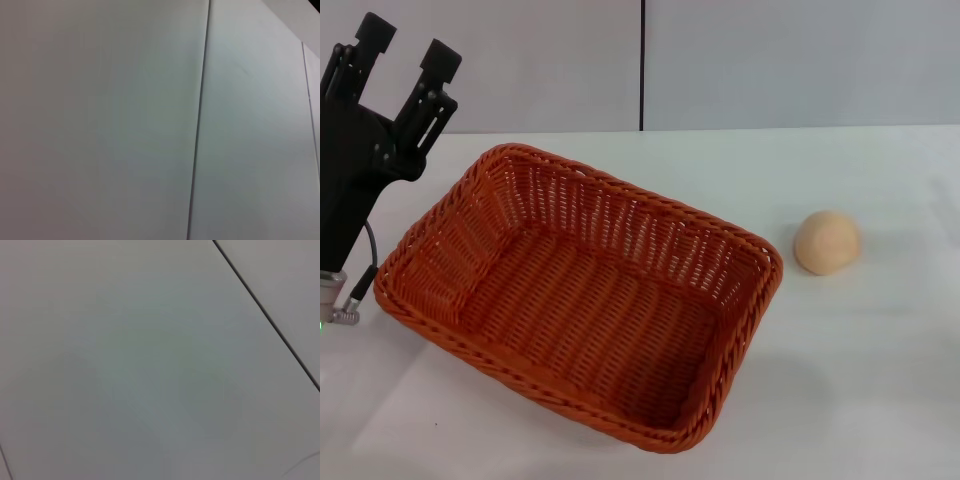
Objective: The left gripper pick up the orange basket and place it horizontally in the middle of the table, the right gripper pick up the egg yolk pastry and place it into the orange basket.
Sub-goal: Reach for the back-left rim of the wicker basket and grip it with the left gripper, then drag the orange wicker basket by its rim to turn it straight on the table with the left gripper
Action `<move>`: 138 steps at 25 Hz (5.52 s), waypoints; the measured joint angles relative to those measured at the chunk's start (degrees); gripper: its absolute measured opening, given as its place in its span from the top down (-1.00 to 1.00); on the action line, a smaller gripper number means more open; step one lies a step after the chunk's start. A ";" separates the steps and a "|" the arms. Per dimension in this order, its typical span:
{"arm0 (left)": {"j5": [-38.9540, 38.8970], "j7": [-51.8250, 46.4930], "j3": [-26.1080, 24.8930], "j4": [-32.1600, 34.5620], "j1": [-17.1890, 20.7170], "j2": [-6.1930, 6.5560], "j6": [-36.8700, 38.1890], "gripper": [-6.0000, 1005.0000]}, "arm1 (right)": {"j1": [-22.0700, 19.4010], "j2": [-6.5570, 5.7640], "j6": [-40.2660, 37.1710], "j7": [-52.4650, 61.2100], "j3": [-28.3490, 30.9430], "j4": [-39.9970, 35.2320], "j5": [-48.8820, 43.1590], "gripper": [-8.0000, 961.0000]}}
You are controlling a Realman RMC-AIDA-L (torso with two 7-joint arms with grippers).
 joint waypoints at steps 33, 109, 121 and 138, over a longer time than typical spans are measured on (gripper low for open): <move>3.28 -49.40 28.86 46.85 -6.58 2.23 -13.54 -0.55 | -0.50 -0.05 1.41 0.00 0.02 -0.35 -0.03 -0.46; 64.14 -75.01 41.68 66.99 -16.48 0.20 -32.25 -0.53 | 0.44 0.09 4.12 0.00 -0.60 2.20 -0.57 -0.41; 64.42 -75.18 41.81 63.76 -16.18 0.17 -33.35 -0.52 | 0.53 0.18 4.11 0.00 -0.60 2.97 -0.62 -0.41; 62.51 -76.78 41.51 63.15 -15.01 -0.05 -35.12 0.25 | 0.56 0.18 5.53 0.00 -0.60 3.71 -0.62 -0.40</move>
